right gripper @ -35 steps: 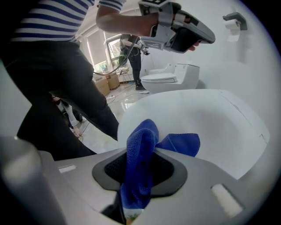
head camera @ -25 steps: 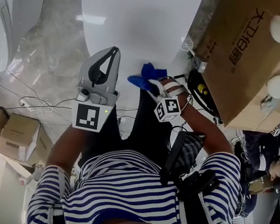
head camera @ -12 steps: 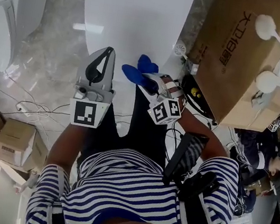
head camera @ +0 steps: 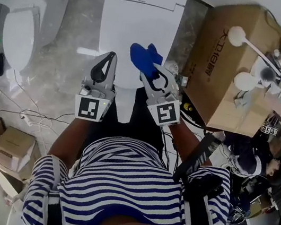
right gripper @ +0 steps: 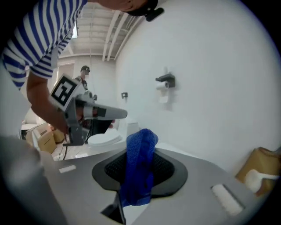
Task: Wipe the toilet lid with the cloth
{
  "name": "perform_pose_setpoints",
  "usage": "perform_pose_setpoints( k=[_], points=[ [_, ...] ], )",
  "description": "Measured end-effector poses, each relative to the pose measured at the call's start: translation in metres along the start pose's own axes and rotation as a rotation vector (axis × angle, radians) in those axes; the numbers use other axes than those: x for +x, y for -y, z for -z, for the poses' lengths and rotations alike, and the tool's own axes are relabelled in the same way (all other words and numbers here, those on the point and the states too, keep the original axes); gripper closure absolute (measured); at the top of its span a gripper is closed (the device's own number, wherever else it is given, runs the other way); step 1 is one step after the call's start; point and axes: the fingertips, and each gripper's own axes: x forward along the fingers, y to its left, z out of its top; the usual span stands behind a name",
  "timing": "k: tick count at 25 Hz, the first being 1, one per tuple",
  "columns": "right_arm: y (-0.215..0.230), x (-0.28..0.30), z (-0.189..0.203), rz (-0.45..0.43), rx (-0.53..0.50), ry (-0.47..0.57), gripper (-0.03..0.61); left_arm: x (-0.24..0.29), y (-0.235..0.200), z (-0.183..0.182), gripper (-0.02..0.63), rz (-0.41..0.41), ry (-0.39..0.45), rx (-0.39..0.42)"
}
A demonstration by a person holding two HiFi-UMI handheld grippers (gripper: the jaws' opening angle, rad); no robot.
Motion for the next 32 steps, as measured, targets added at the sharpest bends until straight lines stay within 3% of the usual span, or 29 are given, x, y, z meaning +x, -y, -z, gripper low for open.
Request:
perform_pose_setpoints(
  k=[3,7,13,24,32],
  points=[
    [0.016,-0.026,-0.078,0.077,0.038,0.08,0.454,-0.015,0.001,-0.062,0.611,-0.016,0.067,0.01],
    [0.031,-0.062,-0.161,0.139,0.012,0.228,0.454,-0.035,0.012,-0.129,0.611,-0.027,0.156,0.036],
    [0.038,-0.113,-0.237,0.194,-0.031,0.357,0.456,-0.07,0.032,-0.221,0.611,-0.032,0.28,0.09],
    [0.031,-0.159,-0.299,0.276,-0.007,0.468,0.459,-0.104,0.044,-0.292,0.611,-0.008,0.414,0.145],
    [0.031,-0.164,-0.301,0.284,-0.012,0.47,0.459,-0.099,0.047,-0.292,0.611,0.004,0.416,0.149]
  ],
)
